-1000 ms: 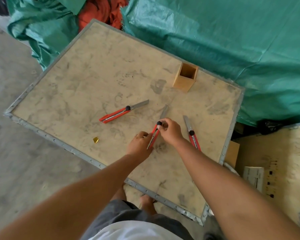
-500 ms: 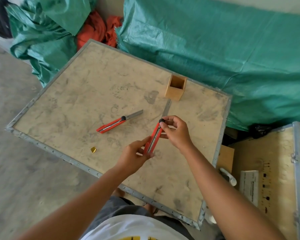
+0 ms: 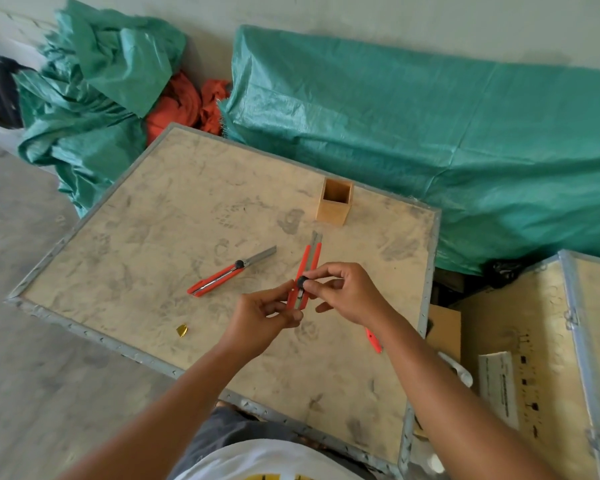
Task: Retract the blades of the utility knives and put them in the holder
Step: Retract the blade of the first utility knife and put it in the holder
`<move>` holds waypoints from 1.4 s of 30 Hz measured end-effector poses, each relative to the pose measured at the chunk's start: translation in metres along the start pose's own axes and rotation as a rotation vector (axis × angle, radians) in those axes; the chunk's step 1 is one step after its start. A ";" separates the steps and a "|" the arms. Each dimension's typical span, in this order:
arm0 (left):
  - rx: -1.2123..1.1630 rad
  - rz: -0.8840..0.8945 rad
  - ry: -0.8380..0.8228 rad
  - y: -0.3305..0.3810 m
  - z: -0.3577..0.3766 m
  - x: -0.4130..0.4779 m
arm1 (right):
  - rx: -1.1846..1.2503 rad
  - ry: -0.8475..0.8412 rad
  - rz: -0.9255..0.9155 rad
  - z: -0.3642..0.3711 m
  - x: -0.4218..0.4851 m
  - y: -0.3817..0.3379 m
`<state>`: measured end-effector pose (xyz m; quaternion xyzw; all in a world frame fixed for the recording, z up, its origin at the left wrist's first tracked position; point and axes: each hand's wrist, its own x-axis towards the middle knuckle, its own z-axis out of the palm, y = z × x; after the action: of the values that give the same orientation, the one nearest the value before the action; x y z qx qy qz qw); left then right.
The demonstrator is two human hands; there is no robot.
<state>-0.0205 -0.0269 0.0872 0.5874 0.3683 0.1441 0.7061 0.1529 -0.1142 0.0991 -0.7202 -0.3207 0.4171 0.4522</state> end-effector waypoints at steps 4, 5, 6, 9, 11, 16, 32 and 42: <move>0.013 0.020 -0.017 0.005 -0.003 0.003 | -0.087 -0.015 -0.058 0.000 -0.006 -0.002; 0.022 0.024 -0.027 0.005 -0.003 0.003 | -0.108 -0.012 -0.072 -0.001 -0.007 -0.002; 0.027 0.029 -0.037 0.006 -0.003 0.003 | -0.129 -0.012 -0.087 -0.002 -0.009 -0.004; 0.052 0.048 -0.047 0.008 -0.003 0.006 | -0.170 0.002 -0.140 -0.005 -0.012 -0.005; 0.062 0.055 -0.051 0.010 -0.002 0.008 | -0.207 0.082 -0.164 -0.005 -0.014 -0.005; 0.075 0.059 -0.065 0.015 0.005 0.012 | -0.189 0.166 -0.167 -0.007 -0.021 -0.005; 0.169 0.091 -0.120 0.025 0.017 0.035 | -0.145 0.330 -0.175 -0.017 -0.011 0.000; 0.278 0.119 -0.123 0.048 0.030 0.104 | -0.063 0.403 -0.100 -0.067 0.056 -0.011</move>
<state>0.0830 0.0305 0.0967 0.7080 0.3051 0.0970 0.6295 0.2364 -0.0882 0.1081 -0.7862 -0.2719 0.2312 0.5045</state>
